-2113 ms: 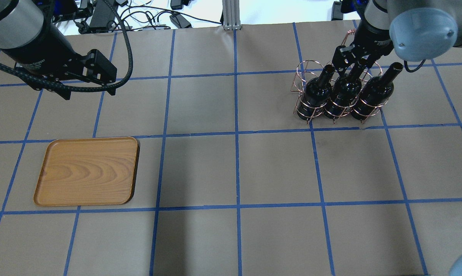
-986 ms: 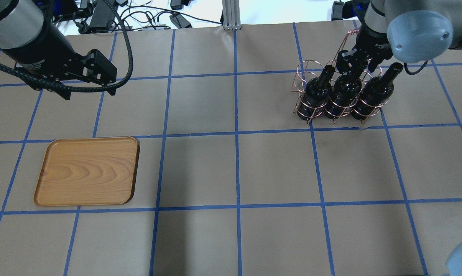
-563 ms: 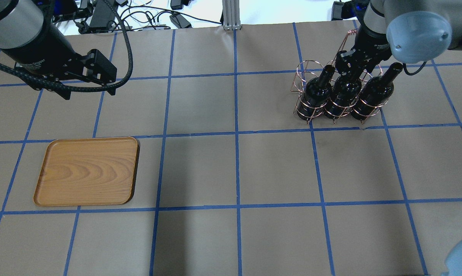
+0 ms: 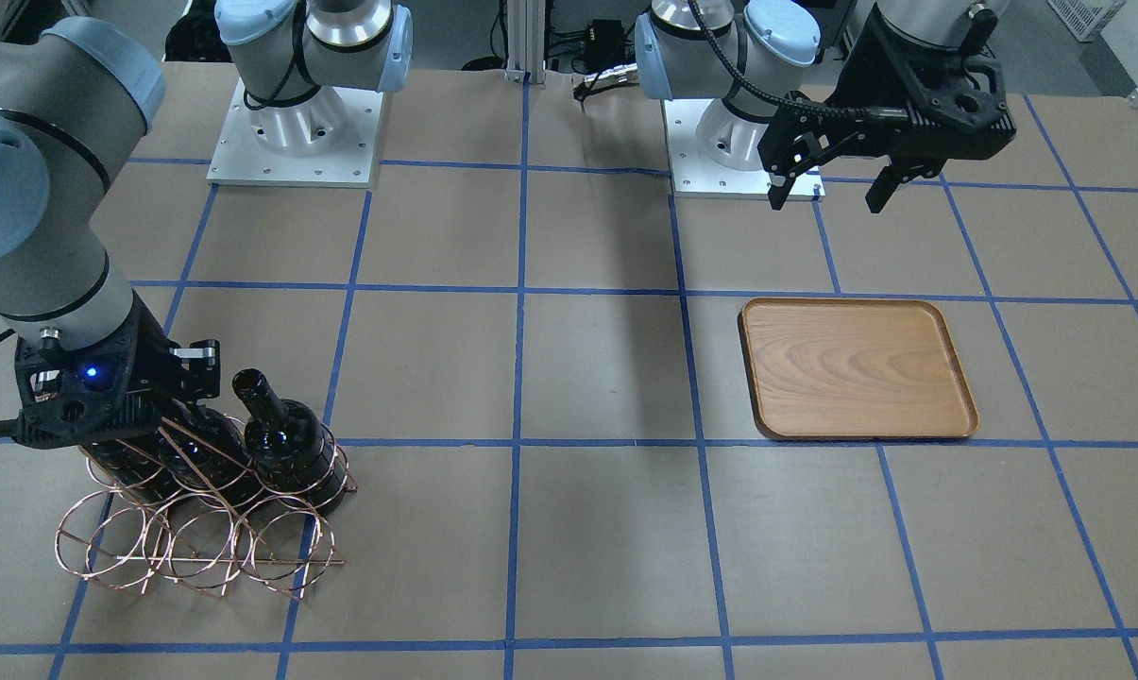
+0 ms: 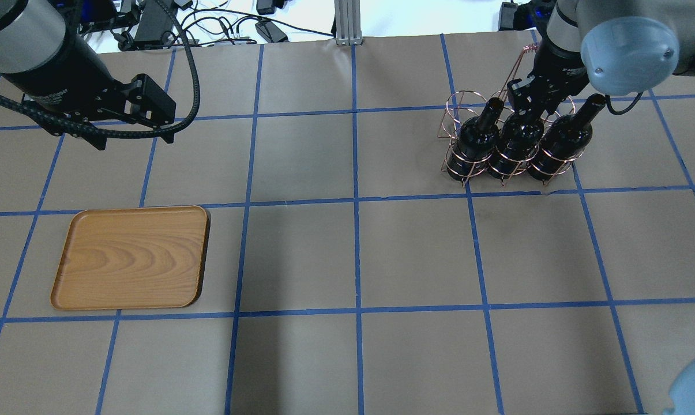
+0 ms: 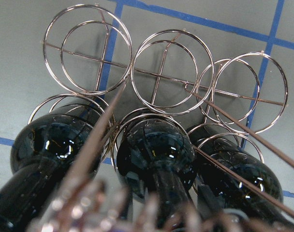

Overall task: Take wine from basket and place on tray
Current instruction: 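Descend the right gripper onto the nearest bottle neck and close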

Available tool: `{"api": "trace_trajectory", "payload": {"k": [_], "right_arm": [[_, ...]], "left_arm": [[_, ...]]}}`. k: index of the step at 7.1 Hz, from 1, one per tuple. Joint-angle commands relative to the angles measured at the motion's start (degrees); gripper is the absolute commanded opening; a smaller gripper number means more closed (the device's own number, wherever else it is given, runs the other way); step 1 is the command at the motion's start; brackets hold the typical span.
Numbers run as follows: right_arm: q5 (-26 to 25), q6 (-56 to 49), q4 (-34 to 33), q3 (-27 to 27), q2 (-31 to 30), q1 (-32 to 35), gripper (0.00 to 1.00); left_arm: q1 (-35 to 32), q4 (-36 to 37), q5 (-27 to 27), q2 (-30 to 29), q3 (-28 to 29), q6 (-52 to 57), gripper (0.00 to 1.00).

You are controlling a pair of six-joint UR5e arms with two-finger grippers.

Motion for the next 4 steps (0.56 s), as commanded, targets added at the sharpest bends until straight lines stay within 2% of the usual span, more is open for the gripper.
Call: {"api": "trace_trajectory", "payload": {"k": [1, 2, 3, 4], "right_arm": [[0.3, -0.1, -0.1, -0.2, 0.0, 0.0, 0.45], [0.3, -0.1, -0.1, -0.3, -0.1, 0.0, 0.20], [0.2, -0.6, -0.1, -0.4, -0.1, 0.0, 0.00], [0.3, -0.8, 0.0, -0.7, -0.2, 0.0, 0.00]], "left_arm": [[0.0, 0.0, 0.0, 0.0, 0.0, 0.0, 1.00], [0.0, 0.0, 0.0, 0.0, 0.0, 0.0, 1.00], [0.0, 0.0, 0.1, -0.1, 0.0, 0.0, 1.00], [-0.1, 0.0, 0.1, 0.0, 0.0, 0.0, 1.00]]}}
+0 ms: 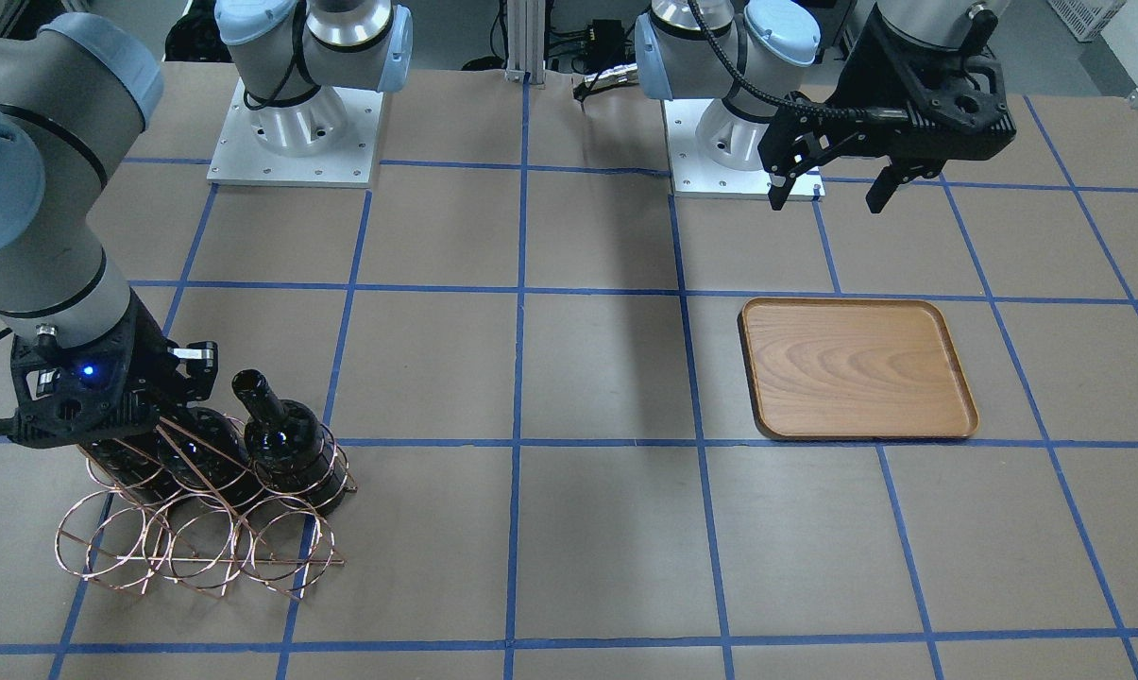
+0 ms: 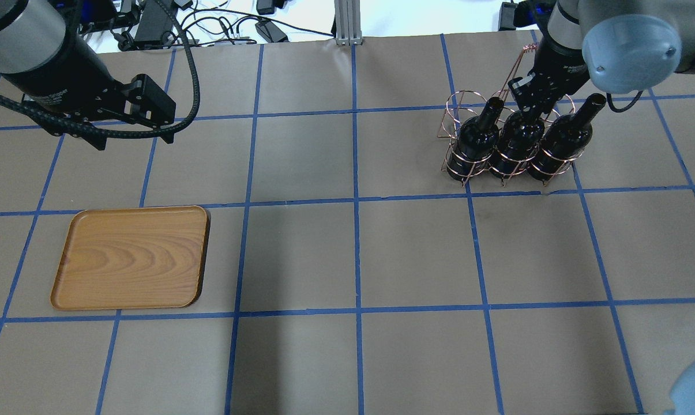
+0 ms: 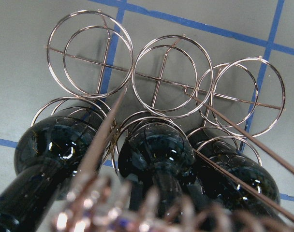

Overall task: Take wine from basket and place on tray
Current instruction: 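Descend the right gripper onto the nearest bottle neck and close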

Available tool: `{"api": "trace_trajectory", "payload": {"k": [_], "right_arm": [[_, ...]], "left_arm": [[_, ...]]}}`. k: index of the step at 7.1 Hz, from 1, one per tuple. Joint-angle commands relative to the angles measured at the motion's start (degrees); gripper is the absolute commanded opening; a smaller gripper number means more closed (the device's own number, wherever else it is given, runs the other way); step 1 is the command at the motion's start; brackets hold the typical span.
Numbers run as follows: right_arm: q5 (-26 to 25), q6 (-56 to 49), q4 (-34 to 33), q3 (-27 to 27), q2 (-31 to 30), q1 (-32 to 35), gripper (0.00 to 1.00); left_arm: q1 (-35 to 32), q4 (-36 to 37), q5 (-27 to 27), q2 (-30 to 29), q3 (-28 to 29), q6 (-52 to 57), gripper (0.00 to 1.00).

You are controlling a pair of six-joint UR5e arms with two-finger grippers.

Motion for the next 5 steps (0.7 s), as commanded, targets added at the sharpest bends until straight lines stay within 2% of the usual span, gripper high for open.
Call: {"api": "trace_trajectory", "payload": {"k": [1, 5], "right_arm": [[0.0, -0.3, 0.1, -0.4, -0.3, 0.0, 0.00], [0.0, -0.4, 0.2, -0.5, -0.5, 0.0, 0.00]], "left_arm": [[0.0, 0.1, 0.0, 0.0, 0.0, 0.0, 1.00], [0.0, 0.0, 0.0, -0.1, 0.0, 0.0, 1.00]]}}
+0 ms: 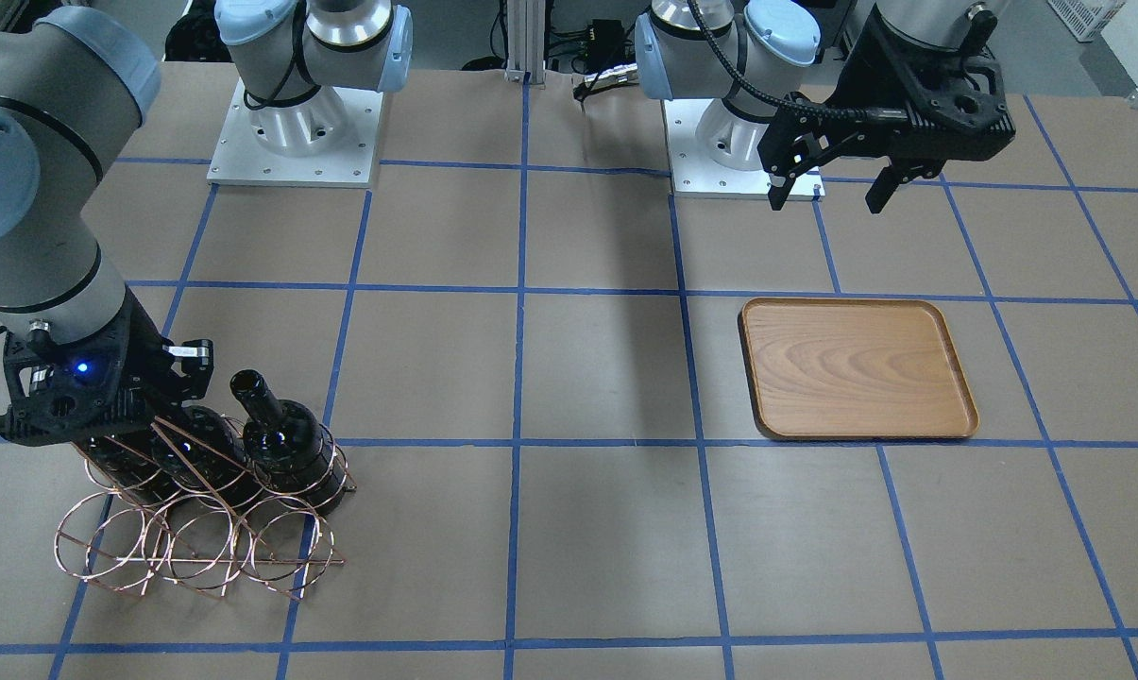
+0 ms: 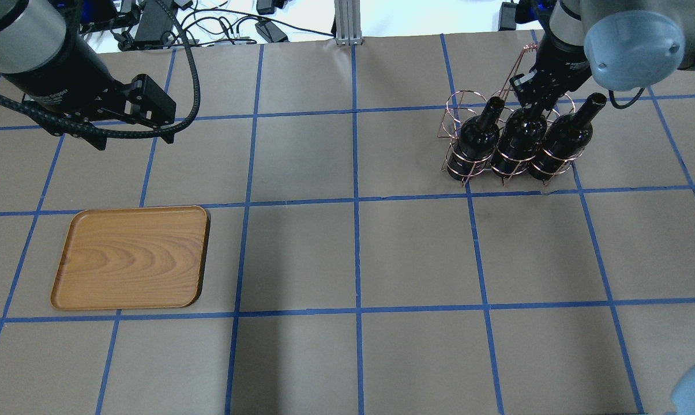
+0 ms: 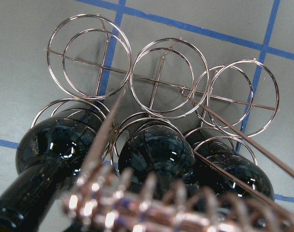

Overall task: Take wine from basket and place on tray
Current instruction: 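Descend the right gripper onto the nearest bottle neck and close, then lift the dark wine bottle out of the rack with the right gripper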

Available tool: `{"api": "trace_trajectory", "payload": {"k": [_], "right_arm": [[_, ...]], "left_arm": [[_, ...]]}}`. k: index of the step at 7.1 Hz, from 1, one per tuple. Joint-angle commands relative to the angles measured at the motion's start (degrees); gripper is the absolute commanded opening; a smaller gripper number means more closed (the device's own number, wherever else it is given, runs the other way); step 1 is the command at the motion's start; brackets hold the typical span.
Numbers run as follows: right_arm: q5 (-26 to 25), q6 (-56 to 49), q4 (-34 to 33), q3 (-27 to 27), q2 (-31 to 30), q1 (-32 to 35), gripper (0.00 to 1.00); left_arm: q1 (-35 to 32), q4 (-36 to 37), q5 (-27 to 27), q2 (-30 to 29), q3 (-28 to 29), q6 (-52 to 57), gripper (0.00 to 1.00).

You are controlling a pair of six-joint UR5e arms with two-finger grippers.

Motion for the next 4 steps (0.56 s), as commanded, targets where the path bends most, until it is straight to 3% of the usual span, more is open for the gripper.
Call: {"api": "trace_trajectory", "payload": {"k": [1, 4], "right_arm": [[0.2, -0.1, 0.3, -0.8, -0.7, 0.0, 0.00], [0.2, -0.1, 15.2, -7.8, -5.7, 0.3, 0.00]], "left_arm": [[0.0, 0.0, 0.0, 0.0, 0.0, 0.0, 1.00], [-0.1, 0.0, 0.1, 0.0, 0.0, 0.0, 1.00]]}}
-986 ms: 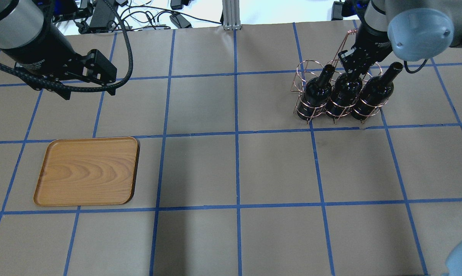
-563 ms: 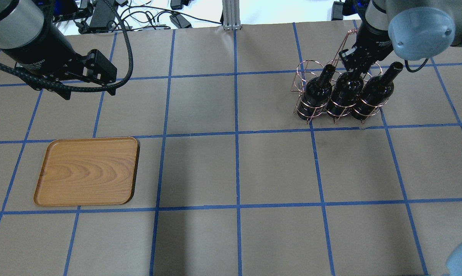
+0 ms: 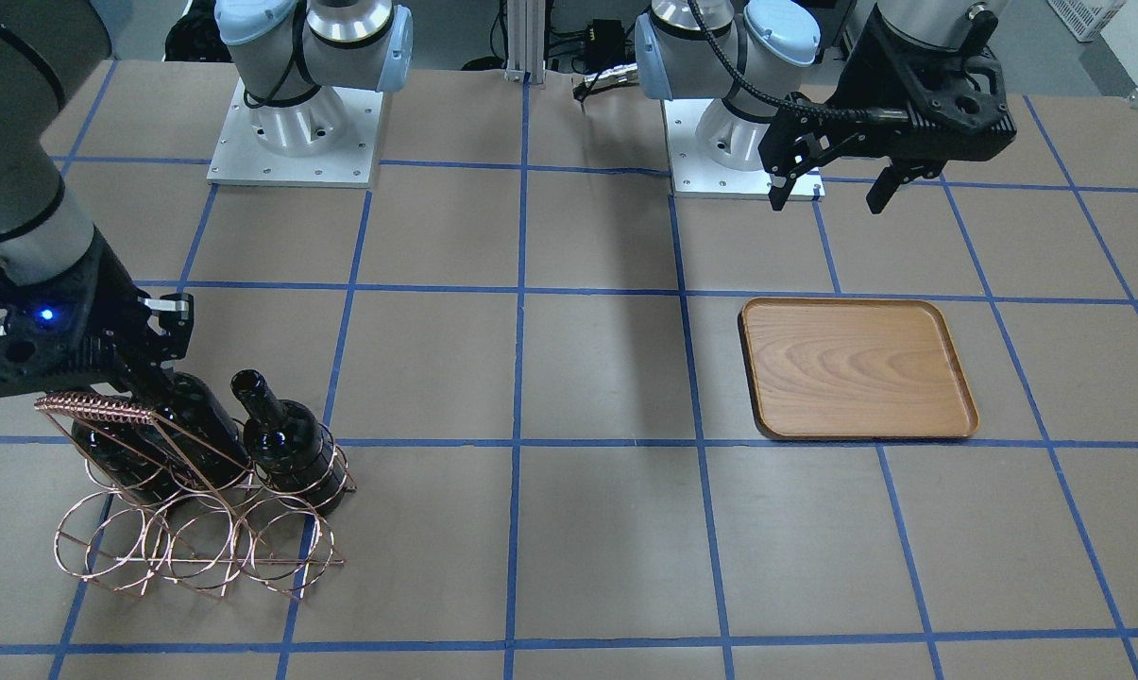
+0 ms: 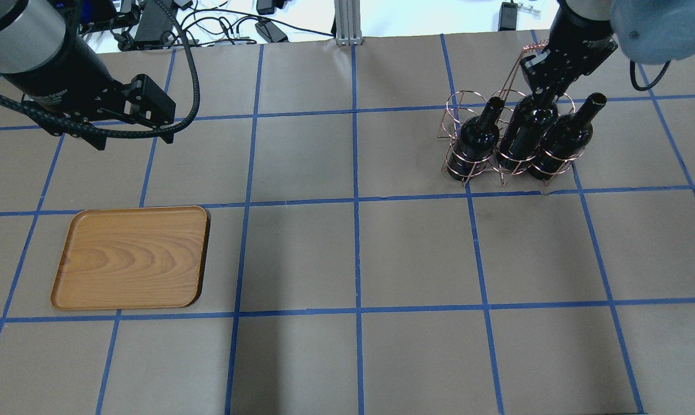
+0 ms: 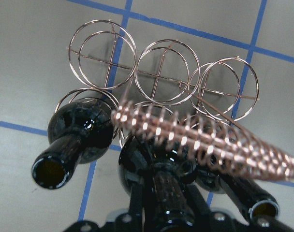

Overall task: Take wine from basket and place on tray
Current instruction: 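Lift the dark wine bottle out of the rack with the right gripper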

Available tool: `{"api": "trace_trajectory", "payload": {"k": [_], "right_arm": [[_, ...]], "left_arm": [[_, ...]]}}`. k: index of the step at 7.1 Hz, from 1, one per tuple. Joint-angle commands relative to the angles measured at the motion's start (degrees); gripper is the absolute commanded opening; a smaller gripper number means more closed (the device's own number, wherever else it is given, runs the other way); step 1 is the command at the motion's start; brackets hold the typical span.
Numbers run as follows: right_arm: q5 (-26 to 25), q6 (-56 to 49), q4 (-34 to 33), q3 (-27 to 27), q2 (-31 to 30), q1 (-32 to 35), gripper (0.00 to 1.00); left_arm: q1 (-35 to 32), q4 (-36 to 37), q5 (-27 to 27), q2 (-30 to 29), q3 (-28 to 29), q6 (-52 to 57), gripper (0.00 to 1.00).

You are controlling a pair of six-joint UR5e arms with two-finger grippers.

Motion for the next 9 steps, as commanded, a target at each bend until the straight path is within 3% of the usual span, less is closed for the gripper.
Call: {"api": "trace_trajectory", "payload": {"k": [1, 5, 9], "right_arm": [[-0.1, 0.0, 7.9, -2.5, -4.1, 0.2, 0.00], [-0.1, 1.0, 15.1, -4.8, -9.3, 2.1, 0.00], [5.3, 26.8, 14.1, -4.8, -7.7, 18.6, 0.00]], "left_arm": [[0.0, 0.0, 0.0, 0.0, 0.0, 0.0, 1.00], [0.0, 0.0, 0.0, 0.0, 0.0, 0.0, 1.00], [0.0, 0.1, 0.0, 0.1, 0.0, 0.0, 1.00]]}}
